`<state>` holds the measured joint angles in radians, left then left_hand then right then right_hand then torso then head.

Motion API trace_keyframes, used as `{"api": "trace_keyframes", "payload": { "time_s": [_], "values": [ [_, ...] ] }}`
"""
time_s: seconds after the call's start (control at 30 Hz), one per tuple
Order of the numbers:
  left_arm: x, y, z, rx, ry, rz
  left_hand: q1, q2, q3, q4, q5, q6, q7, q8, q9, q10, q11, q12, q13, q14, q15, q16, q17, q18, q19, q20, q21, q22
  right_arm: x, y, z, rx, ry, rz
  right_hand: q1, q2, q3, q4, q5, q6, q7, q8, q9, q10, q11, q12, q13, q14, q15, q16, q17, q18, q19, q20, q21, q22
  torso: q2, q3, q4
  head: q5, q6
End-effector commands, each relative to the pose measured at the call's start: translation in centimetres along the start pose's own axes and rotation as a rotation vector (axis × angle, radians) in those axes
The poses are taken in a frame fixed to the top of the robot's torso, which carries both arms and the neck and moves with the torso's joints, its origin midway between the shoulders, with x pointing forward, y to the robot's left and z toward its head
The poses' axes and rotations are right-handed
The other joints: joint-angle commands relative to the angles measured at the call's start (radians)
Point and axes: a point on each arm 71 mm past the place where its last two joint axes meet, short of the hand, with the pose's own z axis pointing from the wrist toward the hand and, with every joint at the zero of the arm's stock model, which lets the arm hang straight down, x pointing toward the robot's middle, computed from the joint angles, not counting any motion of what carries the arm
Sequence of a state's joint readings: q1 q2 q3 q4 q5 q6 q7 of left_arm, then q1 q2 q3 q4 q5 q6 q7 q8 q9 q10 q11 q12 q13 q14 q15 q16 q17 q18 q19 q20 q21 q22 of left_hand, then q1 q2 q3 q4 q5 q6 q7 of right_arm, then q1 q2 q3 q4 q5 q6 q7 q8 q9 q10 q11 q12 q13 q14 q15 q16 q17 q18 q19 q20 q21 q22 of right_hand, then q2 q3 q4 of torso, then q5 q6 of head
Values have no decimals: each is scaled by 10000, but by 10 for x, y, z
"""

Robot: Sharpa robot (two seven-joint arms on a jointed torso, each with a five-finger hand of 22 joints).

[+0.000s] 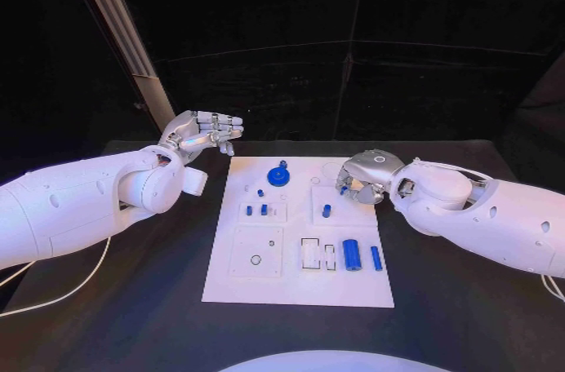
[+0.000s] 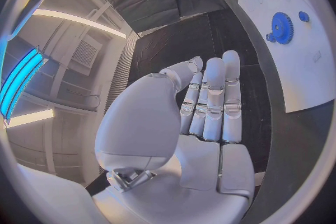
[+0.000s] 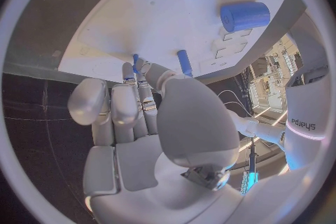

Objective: Assemble the parts on the task board

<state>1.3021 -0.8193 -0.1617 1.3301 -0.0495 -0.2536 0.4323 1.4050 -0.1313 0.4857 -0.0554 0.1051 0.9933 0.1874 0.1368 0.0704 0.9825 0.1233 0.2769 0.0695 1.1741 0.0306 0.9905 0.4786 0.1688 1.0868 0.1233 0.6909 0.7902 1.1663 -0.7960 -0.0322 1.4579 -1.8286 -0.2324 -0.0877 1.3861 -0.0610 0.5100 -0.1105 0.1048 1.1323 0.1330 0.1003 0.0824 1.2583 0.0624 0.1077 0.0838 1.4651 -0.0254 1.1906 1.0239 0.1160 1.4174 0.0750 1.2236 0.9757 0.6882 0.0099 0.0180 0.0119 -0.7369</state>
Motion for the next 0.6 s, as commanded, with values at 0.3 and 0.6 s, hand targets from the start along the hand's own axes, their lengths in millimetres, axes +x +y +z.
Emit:
{"api": "trace_keyframes", "payload": {
  "time_s": [0.3,0.6],
  "values": [
    [-2,-1,0,28,-95,-8,-61,31,-37,-68,-18,-89,33,21,-15,-100,20,75,-19,28,-6,53,-28,144,30,27,59,9,-16,6,-14,-319,-1286,965,6,-36,62,-12,15,39,60,-51,-15,96,-11,-39,15,264,-13,58,-1,-109,-79,-13,72,20,2,-5,9,24,83],
    [1,-1,1,48,-12,-41,-62,34,-37,-68,-17,-93,36,21,-15,-107,22,78,-19,23,-4,53,-31,143,27,29,58,9,-29,44,-15,-1383,-1720,1903,4,-65,132,-57,47,20,79,-89,-28,84,7,-87,18,259,0,91,16,-109,-104,-3,113,58,2,-4,-3,179,32]
  ]
}}
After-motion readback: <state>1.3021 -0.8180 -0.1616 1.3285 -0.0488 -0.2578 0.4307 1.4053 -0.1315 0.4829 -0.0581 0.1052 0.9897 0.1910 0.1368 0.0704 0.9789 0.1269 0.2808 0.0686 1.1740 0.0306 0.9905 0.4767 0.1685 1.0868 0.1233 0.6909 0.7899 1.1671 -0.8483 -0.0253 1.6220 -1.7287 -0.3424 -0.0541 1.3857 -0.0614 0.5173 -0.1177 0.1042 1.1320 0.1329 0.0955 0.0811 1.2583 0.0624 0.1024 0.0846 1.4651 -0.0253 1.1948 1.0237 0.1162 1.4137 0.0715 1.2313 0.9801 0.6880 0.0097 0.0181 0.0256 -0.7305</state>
